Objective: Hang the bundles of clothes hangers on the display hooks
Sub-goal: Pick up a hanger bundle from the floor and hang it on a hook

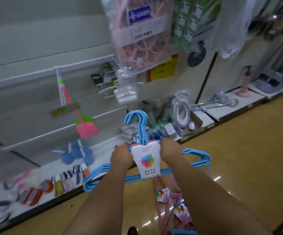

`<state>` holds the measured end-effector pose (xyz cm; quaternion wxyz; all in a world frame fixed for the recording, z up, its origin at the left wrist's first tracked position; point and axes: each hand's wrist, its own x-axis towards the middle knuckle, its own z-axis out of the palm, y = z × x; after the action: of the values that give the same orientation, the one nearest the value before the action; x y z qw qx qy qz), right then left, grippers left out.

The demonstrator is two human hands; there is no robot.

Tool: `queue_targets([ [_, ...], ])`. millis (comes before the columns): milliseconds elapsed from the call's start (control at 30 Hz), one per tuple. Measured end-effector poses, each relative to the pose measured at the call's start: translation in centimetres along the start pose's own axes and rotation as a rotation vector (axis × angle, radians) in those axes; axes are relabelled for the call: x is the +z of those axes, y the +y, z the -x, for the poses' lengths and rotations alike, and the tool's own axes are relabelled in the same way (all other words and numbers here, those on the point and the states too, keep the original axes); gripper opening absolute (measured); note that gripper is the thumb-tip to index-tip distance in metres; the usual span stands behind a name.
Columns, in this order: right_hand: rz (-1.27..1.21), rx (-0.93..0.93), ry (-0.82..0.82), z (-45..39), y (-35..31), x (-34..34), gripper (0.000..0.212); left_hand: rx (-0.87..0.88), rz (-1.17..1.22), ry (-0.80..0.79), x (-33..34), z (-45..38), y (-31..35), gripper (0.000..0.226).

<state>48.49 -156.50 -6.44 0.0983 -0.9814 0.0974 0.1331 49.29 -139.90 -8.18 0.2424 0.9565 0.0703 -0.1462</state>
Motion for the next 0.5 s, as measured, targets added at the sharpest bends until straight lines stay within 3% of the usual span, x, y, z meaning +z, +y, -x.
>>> queue_targets([
  [500, 0.134, -0.408, -0.022, 7.7, -21.6, 3.0, 0.027, -0.313, 0.145, 0.240, -10.4, 8.3, -19.7, 0.048],
])
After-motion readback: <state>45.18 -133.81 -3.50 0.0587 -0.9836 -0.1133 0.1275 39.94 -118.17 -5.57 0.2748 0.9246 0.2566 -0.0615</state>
